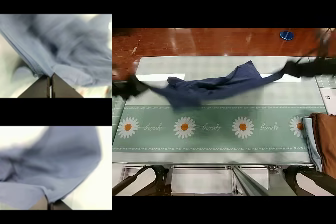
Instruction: Fold the shirts.
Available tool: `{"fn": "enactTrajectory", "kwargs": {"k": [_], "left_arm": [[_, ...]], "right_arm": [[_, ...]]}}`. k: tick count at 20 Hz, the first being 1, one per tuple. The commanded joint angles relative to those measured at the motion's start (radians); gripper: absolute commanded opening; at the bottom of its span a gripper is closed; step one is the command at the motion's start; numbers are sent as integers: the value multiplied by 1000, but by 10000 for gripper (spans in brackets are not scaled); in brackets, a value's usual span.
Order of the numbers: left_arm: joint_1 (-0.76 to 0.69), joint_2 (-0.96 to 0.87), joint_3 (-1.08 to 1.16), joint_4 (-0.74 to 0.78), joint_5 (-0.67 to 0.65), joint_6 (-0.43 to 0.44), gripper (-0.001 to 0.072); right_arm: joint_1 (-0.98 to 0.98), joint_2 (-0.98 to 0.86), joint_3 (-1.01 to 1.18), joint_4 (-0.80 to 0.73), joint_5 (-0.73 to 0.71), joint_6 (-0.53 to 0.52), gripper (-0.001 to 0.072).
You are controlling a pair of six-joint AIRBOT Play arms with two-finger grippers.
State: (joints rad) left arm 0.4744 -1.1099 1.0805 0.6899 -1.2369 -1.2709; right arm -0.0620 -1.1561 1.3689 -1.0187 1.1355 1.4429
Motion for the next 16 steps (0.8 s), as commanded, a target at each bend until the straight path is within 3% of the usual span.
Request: {"fn": "enactTrajectory", "kwargs": {"k": [1, 5, 10, 16], "left_arm": [[1, 133, 312, -122, 33, -52, 16], [21, 230, 647, -69, 33, -70, 16], [19, 423, 814, 222, -10, -111, 16], [-334, 605, 814, 695, -101, -216, 16]], "right_arm": [[5, 52, 435, -152, 94, 56, 22], [5, 175, 661, -190, 166, 47, 22], [5, 398, 666, -290, 243, 45, 22], [6, 520, 662, -406, 421, 92, 22]]}}
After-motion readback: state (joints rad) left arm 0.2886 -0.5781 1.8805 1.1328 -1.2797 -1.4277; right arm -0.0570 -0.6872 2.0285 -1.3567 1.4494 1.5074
